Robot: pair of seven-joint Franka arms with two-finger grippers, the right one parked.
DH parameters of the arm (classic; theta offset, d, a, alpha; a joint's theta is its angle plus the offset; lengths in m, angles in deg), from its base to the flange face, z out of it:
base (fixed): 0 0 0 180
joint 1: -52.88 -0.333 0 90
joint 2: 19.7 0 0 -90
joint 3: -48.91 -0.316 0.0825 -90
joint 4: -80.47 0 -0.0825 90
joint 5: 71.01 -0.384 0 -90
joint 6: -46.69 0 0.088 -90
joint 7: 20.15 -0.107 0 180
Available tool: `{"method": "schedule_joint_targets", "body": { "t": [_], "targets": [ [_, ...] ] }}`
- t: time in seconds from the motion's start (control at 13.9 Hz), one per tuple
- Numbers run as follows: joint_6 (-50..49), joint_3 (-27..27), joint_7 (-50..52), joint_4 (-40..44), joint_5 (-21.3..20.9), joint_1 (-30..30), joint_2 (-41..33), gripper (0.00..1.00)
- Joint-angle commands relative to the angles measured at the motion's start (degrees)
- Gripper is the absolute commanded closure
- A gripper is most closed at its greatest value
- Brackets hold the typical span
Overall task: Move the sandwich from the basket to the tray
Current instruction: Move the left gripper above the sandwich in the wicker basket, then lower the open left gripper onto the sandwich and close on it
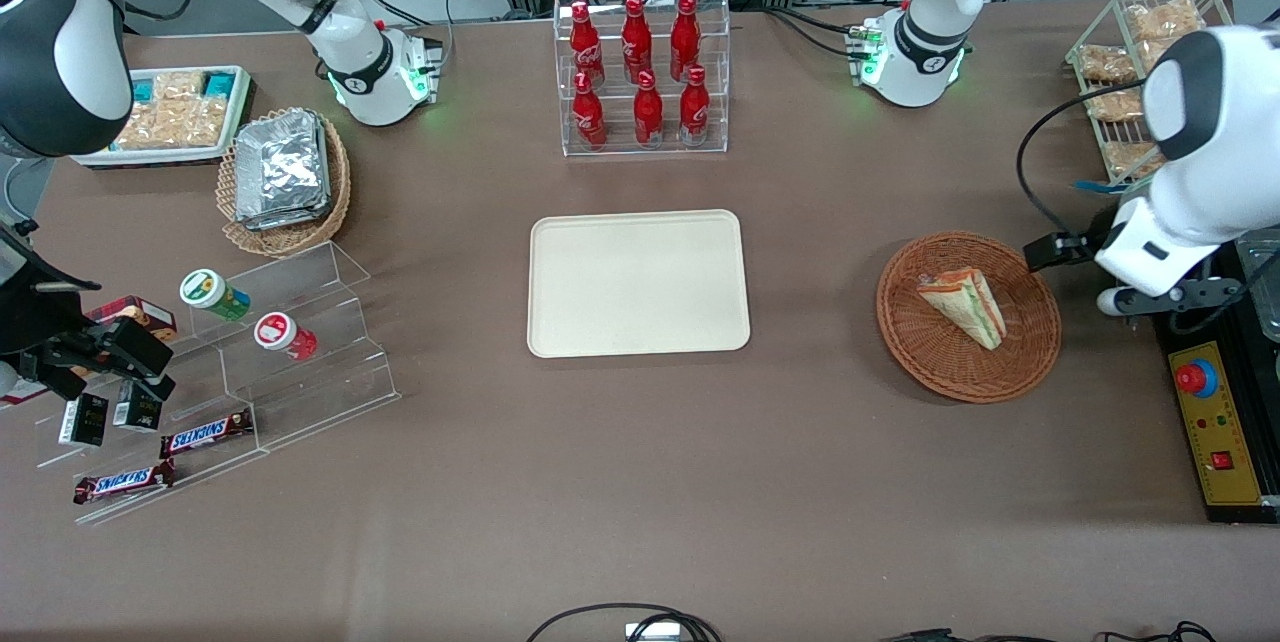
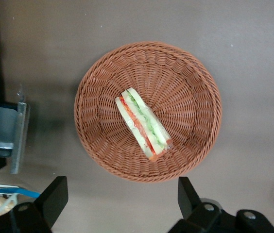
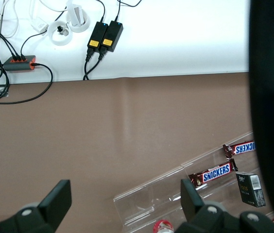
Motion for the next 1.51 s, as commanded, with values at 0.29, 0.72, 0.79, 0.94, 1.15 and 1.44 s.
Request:
{"method": "schedule_joint_targets", "body": {
  "t": [0.29, 0.72, 0.79, 0.94, 1.15, 1.44],
  "targets": [
    [15.4, 0.3, 19.4, -13.8, 0.3, 0.2, -2.0, 0.00],
    [27.8, 0.5, 31.2, -21.5, 0.3, 0.6, 0.1, 0.00],
    [29.9, 0.5, 32.2, -22.4, 0.3, 0.7, 0.4, 0.00],
    [32.4, 0.5, 33.3, -23.5, 0.3, 0.7, 1.5, 0.00],
    [37.1, 0.5, 34.7, -25.8, 0.3, 0.7, 2.9, 0.00],
    [44.1, 0.5, 37.6, -28.6, 0.3, 0.7, 6.2, 0.00]
  ]
}}
